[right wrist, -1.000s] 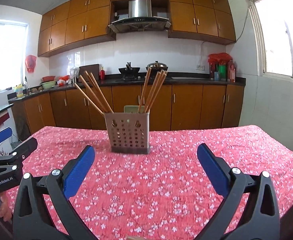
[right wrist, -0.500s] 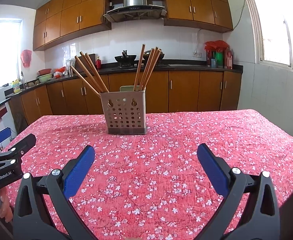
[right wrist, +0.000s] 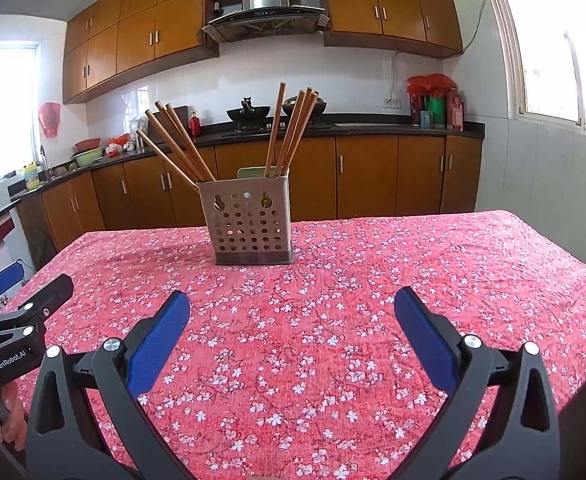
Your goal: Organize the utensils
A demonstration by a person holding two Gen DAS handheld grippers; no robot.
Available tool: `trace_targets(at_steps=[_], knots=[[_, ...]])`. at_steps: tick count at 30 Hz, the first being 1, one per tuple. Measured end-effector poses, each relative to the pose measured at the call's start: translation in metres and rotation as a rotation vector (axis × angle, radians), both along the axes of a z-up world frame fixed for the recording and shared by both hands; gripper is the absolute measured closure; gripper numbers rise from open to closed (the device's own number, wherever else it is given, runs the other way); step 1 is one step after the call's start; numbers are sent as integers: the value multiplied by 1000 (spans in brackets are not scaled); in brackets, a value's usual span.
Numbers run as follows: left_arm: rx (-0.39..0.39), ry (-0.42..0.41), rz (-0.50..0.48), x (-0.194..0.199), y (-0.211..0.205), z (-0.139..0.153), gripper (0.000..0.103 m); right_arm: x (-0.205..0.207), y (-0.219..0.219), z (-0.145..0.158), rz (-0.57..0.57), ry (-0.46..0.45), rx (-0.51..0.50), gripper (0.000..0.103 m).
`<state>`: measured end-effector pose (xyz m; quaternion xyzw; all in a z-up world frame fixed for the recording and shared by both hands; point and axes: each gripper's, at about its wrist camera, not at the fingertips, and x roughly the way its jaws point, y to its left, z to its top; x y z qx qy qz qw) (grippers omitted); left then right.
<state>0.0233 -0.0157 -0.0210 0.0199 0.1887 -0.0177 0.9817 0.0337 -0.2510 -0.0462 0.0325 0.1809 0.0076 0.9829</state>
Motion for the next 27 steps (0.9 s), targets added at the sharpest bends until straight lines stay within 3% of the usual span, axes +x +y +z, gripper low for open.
trace_targets(at_steps=[27], knots=[[-3, 7, -1, 2, -2, 1, 4, 1, -1, 1, 0, 1, 0, 2]])
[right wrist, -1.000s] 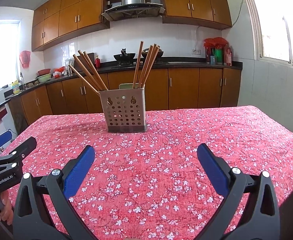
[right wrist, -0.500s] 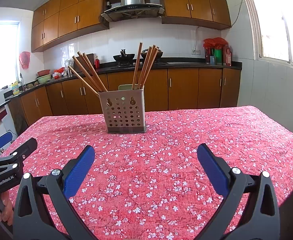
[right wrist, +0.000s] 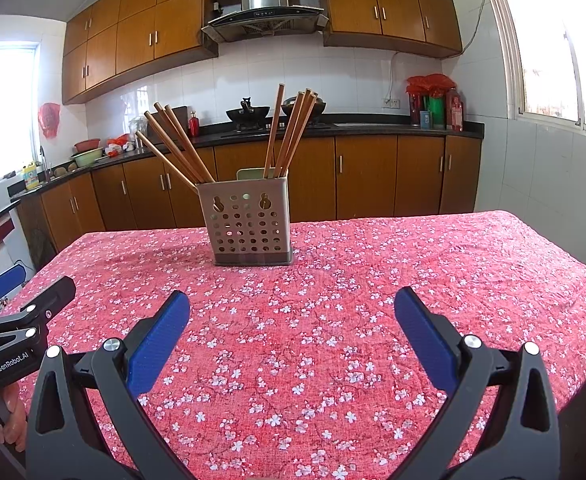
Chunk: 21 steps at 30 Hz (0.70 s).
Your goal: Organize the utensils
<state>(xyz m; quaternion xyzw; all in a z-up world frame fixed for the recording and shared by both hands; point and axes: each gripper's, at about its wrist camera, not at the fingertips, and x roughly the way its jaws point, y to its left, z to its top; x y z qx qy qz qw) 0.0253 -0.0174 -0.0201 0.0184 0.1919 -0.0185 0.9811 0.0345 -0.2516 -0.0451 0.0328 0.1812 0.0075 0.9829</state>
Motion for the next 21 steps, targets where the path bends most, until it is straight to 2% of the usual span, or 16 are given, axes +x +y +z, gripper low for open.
trace_targets(at_steps=[21], knots=[[-3, 5, -2, 0, 2, -3, 4, 1, -1, -1, -1, 5, 3, 2]])
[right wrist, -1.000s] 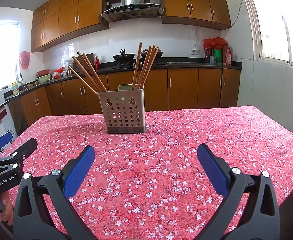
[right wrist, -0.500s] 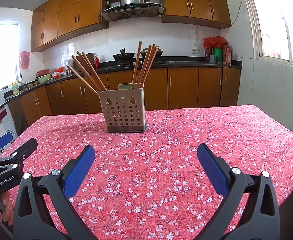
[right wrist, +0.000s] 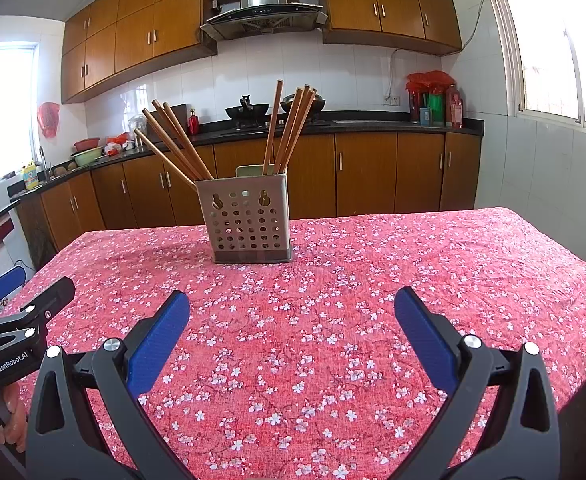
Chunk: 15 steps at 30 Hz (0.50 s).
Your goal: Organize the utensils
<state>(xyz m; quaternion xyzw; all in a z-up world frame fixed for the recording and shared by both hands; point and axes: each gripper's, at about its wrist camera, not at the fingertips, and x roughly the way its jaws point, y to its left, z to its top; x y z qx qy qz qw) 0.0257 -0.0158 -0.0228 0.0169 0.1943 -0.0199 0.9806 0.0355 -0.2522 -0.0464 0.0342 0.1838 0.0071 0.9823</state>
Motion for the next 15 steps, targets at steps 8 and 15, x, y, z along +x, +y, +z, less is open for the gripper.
trace_targets(at_steps=[8, 15], knots=[[-2, 2, 0, 0, 0, -2, 4, 1, 2, -2, 0, 3, 2, 2], [-3, 3, 1, 0, 0, -2, 4, 0, 2, -4, 1, 5, 1, 2]])
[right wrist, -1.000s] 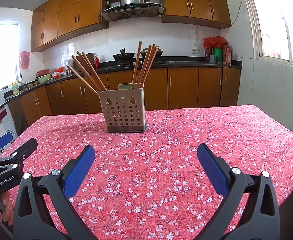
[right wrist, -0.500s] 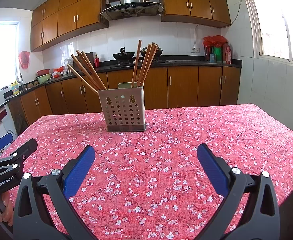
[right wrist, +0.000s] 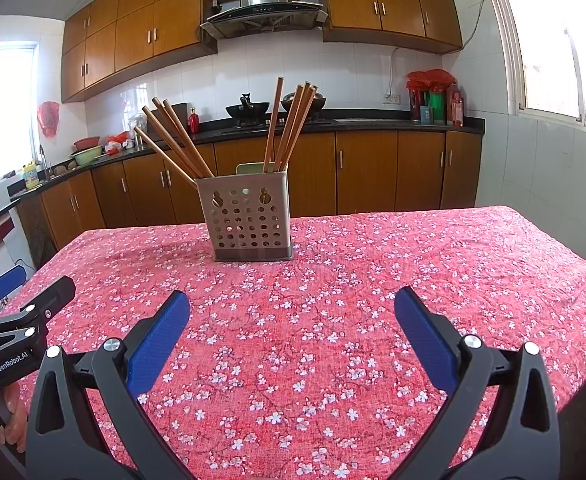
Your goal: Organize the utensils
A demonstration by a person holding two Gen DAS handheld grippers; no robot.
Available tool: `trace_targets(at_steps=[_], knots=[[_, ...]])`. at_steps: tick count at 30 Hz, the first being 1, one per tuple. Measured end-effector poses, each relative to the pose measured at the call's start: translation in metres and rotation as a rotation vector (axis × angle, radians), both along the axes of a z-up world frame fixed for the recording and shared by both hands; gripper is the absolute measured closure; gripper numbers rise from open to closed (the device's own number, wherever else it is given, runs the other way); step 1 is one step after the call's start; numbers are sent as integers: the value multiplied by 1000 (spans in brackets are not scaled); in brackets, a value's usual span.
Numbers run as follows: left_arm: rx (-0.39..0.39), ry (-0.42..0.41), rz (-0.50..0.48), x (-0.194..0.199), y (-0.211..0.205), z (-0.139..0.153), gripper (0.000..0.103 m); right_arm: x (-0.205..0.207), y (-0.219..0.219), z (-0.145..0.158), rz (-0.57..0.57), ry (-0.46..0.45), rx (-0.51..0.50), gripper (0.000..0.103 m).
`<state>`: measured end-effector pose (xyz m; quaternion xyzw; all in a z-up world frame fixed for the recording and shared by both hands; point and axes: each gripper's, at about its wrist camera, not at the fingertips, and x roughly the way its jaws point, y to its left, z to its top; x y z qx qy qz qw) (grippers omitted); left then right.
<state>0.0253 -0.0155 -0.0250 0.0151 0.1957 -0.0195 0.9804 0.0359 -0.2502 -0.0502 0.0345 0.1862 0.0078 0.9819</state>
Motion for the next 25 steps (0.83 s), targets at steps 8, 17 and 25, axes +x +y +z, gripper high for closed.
trace_targets(at_steps=[8, 17, 25], knots=[[-5, 8, 1, 2, 5, -2, 4, 0, 1, 0, 1, 2, 1, 2], [-3, 5, 2, 1, 6, -4, 4, 0, 1, 0, 0, 2, 1, 2], [-6, 16, 2, 3, 8, -4, 4, -1, 1, -3, 6, 3, 2, 2]])
